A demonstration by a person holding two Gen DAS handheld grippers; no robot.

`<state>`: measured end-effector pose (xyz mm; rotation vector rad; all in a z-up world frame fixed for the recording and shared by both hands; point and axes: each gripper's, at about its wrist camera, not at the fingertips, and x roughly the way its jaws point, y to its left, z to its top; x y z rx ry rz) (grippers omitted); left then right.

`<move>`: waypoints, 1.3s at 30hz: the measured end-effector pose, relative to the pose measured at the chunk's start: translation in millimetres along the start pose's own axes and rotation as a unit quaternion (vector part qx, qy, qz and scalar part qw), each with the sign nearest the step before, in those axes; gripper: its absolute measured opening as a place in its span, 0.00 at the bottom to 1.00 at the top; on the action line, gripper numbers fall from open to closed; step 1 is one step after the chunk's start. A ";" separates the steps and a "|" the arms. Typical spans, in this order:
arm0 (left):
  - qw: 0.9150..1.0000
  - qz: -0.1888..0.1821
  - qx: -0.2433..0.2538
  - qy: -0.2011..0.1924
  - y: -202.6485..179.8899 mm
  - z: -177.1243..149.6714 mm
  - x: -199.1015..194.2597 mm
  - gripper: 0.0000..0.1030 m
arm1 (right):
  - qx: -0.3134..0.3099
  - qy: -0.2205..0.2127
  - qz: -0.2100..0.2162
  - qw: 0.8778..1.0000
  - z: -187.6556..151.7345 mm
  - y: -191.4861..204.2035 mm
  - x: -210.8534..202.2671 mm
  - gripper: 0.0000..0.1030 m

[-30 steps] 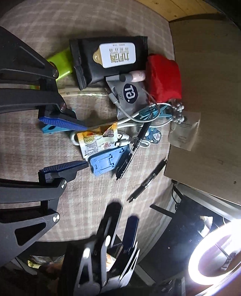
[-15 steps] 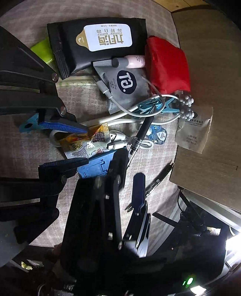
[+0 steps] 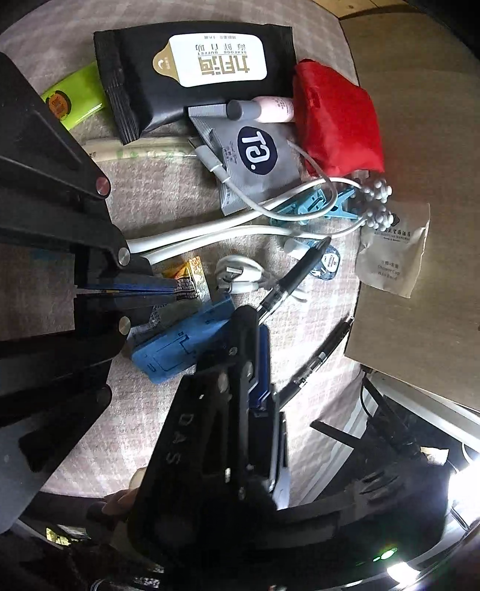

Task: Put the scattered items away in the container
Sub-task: 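Grasp the black pen with the right tool while the left tool reaches the blue phone stand, then grasp the blue phone stand with the left tool while the right tool holds the pen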

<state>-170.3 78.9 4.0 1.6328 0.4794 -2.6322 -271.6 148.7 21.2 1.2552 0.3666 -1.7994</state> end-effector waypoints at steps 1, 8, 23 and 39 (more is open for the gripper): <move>1.000 -0.001 -0.001 -0.002 0.2 -0.1 -1.6 0.00 | 0.004 -0.003 0.003 1.000 -2.1 -1.1 -2.9 0.13; 1.000 -0.010 -0.009 -0.018 2.6 -3.5 -18.1 0.00 | 0.034 -0.029 0.011 0.999 -14.9 -9.4 -32.9 0.13; 1.000 -0.012 0.006 0.024 -29.3 9.8 8.4 0.32 | 0.070 -0.009 -0.022 0.997 -47.3 -29.1 -31.6 0.11; 0.992 0.073 0.093 0.044 -65.1 26.8 39.6 0.44 | 0.054 0.026 -0.054 0.997 -43.6 -46.4 -24.2 0.16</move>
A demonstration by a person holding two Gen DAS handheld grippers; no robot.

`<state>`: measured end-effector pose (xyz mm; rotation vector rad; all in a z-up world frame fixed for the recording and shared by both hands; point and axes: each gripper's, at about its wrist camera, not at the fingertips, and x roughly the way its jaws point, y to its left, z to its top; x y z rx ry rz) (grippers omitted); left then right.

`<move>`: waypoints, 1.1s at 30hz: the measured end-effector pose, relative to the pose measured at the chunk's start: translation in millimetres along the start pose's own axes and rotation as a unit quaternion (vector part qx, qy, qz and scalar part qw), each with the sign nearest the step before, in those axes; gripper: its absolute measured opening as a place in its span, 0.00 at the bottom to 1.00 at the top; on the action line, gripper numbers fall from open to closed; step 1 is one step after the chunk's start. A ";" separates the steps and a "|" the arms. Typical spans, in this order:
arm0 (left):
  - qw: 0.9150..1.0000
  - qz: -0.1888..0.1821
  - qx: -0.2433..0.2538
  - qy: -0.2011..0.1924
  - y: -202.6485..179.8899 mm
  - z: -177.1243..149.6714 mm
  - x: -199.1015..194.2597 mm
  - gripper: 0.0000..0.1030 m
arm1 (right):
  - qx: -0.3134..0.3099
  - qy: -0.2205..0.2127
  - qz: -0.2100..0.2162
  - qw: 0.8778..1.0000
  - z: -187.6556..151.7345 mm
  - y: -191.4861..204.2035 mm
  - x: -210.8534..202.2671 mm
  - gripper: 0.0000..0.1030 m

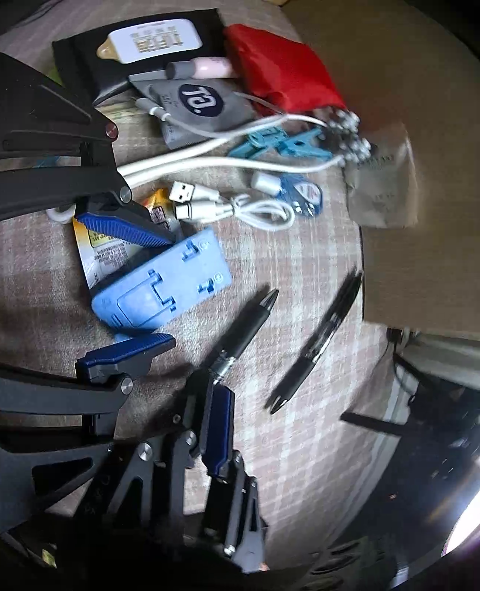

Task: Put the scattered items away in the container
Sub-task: 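Grasp the blue phone stand with the left tool while the right tool holds the pen, then carry the pen and phone stand to the black tray and open both tools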

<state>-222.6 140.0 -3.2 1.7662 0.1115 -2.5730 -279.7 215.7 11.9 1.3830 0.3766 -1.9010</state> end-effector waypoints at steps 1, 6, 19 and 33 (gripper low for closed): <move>1.000 0.002 0.010 -0.001 -4.6 -0.5 0.5 0.44 | 0.004 0.003 -0.004 1.000 -2.4 -1.7 -1.4 0.16; 0.999 0.005 0.048 -0.009 -23.8 0.4 3.6 0.39 | 0.019 -0.002 0.001 1.000 -13.6 -12.0 -7.3 0.16; 0.998 -0.057 -0.005 -0.022 8.2 -14.0 -10.4 0.04 | 0.066 -0.029 0.031 0.997 -26.3 -17.2 -16.6 0.11; 0.990 -0.114 0.006 -0.081 -30.0 -10.5 -74.7 0.04 | 0.115 -0.140 0.029 0.983 -64.9 -18.9 -122.7 0.11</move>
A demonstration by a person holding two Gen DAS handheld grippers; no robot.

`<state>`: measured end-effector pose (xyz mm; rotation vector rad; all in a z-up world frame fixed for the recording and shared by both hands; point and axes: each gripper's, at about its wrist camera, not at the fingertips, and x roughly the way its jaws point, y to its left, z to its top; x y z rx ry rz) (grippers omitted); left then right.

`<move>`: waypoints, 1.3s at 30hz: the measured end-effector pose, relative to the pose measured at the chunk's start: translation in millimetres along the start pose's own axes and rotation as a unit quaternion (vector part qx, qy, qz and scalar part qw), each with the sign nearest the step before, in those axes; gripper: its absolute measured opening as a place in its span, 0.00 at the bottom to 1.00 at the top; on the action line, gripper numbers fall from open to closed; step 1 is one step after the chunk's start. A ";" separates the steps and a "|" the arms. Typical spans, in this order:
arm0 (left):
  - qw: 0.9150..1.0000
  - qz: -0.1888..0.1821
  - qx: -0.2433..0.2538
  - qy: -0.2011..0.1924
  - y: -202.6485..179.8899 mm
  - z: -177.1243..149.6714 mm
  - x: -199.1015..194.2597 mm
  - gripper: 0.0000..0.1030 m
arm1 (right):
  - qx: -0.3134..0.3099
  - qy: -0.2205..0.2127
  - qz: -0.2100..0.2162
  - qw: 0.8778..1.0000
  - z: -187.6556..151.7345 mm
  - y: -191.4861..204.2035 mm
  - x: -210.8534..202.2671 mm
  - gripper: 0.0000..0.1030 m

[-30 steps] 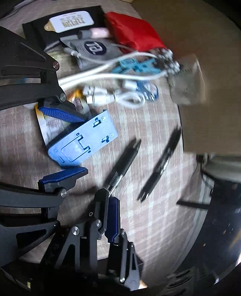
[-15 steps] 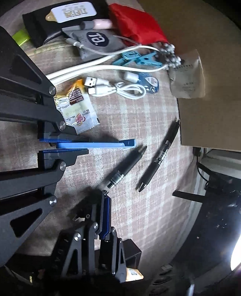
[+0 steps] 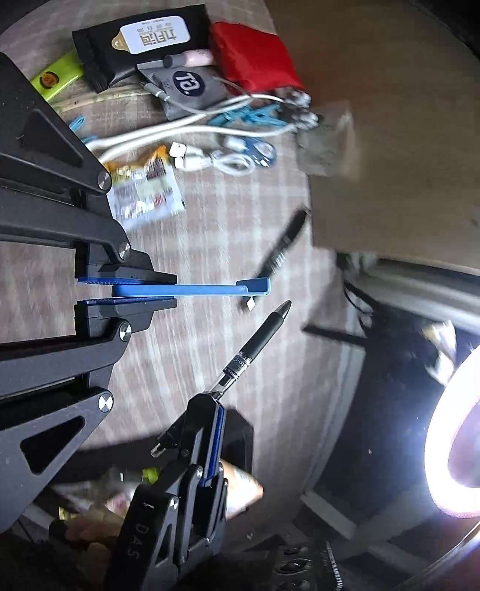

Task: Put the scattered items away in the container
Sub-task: 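Carry the pen and phone stand to the black tray and open both tools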

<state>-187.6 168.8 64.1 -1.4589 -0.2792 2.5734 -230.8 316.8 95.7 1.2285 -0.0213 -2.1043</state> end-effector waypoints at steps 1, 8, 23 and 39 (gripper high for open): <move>1.000 -0.008 0.005 -0.004 -7.2 1.9 -4.4 0.04 | 0.004 -0.007 -0.005 1.000 -4.1 -3.4 -11.8 0.11; 0.995 -0.080 0.059 -0.008 -82.4 2.4 -18.8 0.04 | 0.064 -0.066 -0.068 0.993 -48.3 -46.2 -105.3 0.11; 0.967 -0.163 0.195 0.021 -245.1 -20.5 -10.0 0.04 | 0.193 -0.114 -0.234 0.946 -154.5 -155.5 -250.9 0.11; 0.969 -0.105 0.221 0.022 -265.1 -19.5 -2.2 0.64 | 0.243 -0.142 -0.263 0.923 -175.3 -174.6 -272.4 0.56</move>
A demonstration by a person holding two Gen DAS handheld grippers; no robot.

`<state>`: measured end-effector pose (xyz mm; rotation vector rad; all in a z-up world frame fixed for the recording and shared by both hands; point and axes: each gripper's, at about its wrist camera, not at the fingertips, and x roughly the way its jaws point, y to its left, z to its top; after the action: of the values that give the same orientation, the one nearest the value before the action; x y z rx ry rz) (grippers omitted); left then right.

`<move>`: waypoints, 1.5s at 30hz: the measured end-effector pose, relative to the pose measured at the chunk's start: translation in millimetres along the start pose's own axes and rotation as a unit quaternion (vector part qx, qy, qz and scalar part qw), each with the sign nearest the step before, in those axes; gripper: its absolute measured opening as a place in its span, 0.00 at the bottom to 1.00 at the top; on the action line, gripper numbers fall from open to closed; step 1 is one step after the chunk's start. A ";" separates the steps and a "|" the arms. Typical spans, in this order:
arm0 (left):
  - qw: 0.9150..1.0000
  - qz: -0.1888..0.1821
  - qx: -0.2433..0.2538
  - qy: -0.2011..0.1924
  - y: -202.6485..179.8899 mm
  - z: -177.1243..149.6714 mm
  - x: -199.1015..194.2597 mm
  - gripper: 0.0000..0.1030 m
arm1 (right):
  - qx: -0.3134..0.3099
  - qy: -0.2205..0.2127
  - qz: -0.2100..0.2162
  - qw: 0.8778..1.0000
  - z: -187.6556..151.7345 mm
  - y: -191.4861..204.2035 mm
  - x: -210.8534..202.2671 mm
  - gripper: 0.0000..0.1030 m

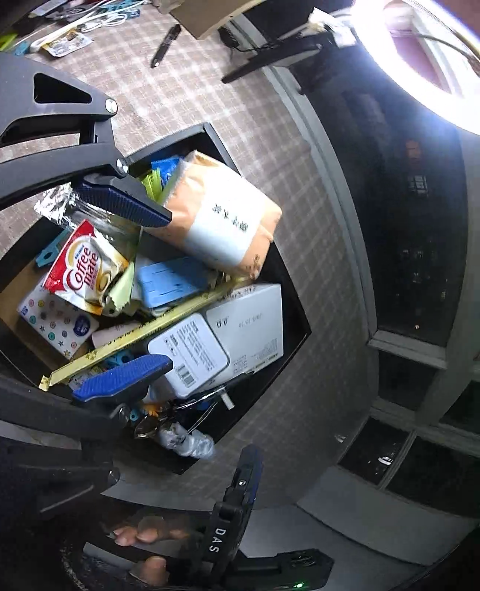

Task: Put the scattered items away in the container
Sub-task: 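Carry the pen and phone stand to the black tray and open both tools, then move both tools back to the second black pen and snack packet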

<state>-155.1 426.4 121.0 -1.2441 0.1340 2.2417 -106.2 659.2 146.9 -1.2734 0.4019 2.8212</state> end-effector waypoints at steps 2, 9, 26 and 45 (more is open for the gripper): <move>1.000 0.000 -0.011 0.000 7.4 -1.3 -2.8 0.64 | -0.002 0.004 0.002 1.000 0.8 3.8 3.3 0.57; 0.999 0.021 -0.043 -0.001 39.1 -12.2 -9.7 0.60 | -0.036 0.016 0.037 0.999 4.7 34.7 13.4 0.57; 0.963 0.158 -0.220 0.006 214.2 -95.0 -51.9 0.59 | -0.217 0.082 0.160 0.959 18.3 229.4 90.9 0.57; 0.935 0.211 -0.283 0.048 302.2 -143.4 -38.1 0.59 | -0.343 0.159 0.209 0.902 -0.2 403.6 200.7 0.57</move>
<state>-189.4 108.2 16.8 -1.7599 -0.2541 2.6998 -289.8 251.6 88.8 -1.9929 -0.4367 3.2489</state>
